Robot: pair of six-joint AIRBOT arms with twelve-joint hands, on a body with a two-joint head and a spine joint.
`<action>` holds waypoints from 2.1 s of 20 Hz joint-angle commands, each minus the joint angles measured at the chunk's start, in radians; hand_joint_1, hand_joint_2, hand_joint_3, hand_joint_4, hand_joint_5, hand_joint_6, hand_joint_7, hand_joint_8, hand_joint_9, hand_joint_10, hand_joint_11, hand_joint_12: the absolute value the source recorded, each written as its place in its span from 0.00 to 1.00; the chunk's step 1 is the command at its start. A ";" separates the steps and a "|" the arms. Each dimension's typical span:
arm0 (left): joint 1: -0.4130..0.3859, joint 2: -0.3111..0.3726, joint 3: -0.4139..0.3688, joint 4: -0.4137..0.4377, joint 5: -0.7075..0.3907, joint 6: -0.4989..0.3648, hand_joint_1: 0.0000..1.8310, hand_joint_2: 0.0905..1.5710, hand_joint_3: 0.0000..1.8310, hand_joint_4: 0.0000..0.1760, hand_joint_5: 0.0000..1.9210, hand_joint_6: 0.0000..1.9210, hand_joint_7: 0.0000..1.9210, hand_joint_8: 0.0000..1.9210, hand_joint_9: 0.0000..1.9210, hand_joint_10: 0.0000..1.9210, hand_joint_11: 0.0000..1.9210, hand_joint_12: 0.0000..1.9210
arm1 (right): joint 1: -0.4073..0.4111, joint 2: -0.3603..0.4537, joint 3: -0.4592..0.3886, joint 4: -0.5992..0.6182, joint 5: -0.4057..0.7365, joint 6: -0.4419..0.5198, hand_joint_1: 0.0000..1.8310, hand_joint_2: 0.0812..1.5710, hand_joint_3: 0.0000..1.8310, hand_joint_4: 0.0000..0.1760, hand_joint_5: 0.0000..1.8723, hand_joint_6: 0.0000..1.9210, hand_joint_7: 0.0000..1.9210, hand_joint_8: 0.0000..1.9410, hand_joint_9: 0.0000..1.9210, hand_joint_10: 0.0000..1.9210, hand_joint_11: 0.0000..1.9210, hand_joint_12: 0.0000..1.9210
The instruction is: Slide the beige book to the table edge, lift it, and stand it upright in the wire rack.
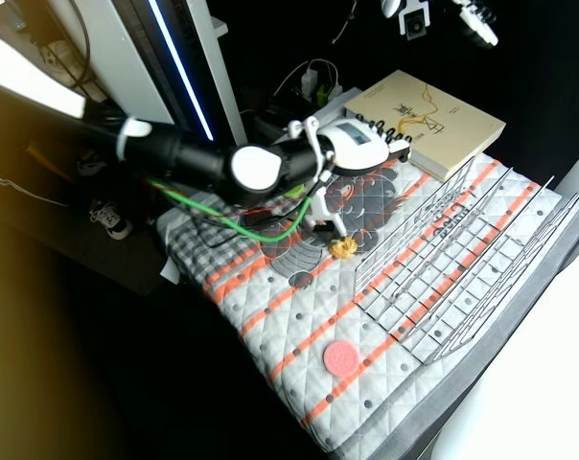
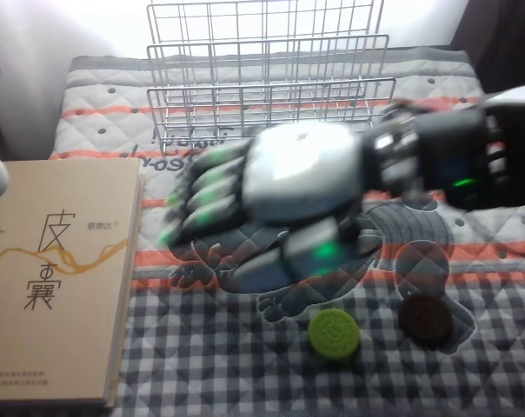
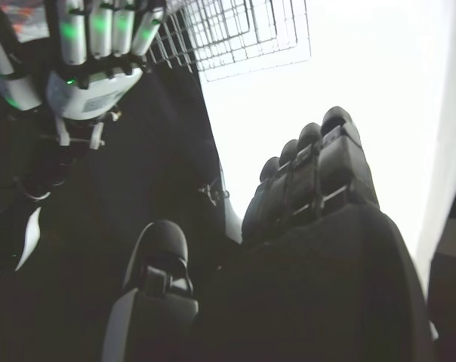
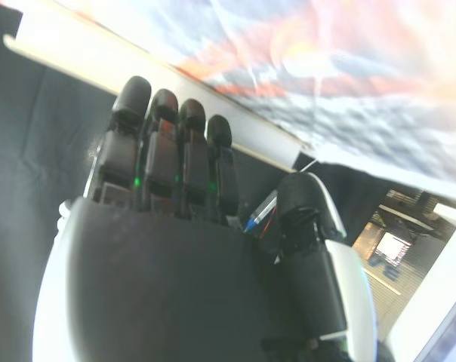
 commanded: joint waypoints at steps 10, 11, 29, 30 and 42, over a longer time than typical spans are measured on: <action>0.279 -0.045 0.038 -0.278 -0.308 -0.349 0.29 0.74 0.00 0.00 0.14 0.00 0.15 0.00 0.13 0.01 0.00 0.41 | -0.118 0.323 -0.236 0.685 0.320 -0.363 0.01 0.95 0.00 0.00 0.17 0.00 0.16 0.00 0.15 0.00 0.01 0.40; 0.306 -0.060 0.056 -0.308 -0.303 -0.407 0.29 0.70 0.00 0.00 0.16 0.00 0.18 0.01 0.15 0.01 0.00 0.48 | -0.148 0.359 -0.261 0.782 0.371 -0.427 0.00 0.93 0.00 0.00 0.17 0.00 0.17 0.00 0.16 0.00 0.04 0.34; 0.262 -0.224 0.363 -0.184 0.288 -0.745 0.16 0.58 0.00 0.00 0.17 0.00 0.20 0.00 0.17 0.00 0.00 0.40 | -0.251 0.448 -0.317 1.011 0.538 -0.589 0.06 0.88 0.00 0.00 0.19 0.00 0.19 0.00 0.20 0.00 0.21 0.00; 0.227 -0.234 0.379 -0.154 0.331 -0.744 0.16 0.58 0.00 0.00 0.17 0.00 0.20 0.00 0.17 0.00 0.00 0.40 | -0.255 0.449 -0.317 1.013 0.538 -0.589 0.06 0.88 0.00 0.00 0.19 0.00 0.19 0.00 0.20 0.00 0.21 0.00; 0.117 -0.273 0.433 -0.023 0.504 -0.739 0.11 0.54 0.00 0.35 0.15 0.00 0.18 0.00 0.19 0.00 0.00 0.57 | -0.269 0.445 -0.318 1.019 0.538 -0.589 0.07 0.87 0.00 0.00 0.22 0.00 0.21 0.00 0.20 0.00 0.21 0.00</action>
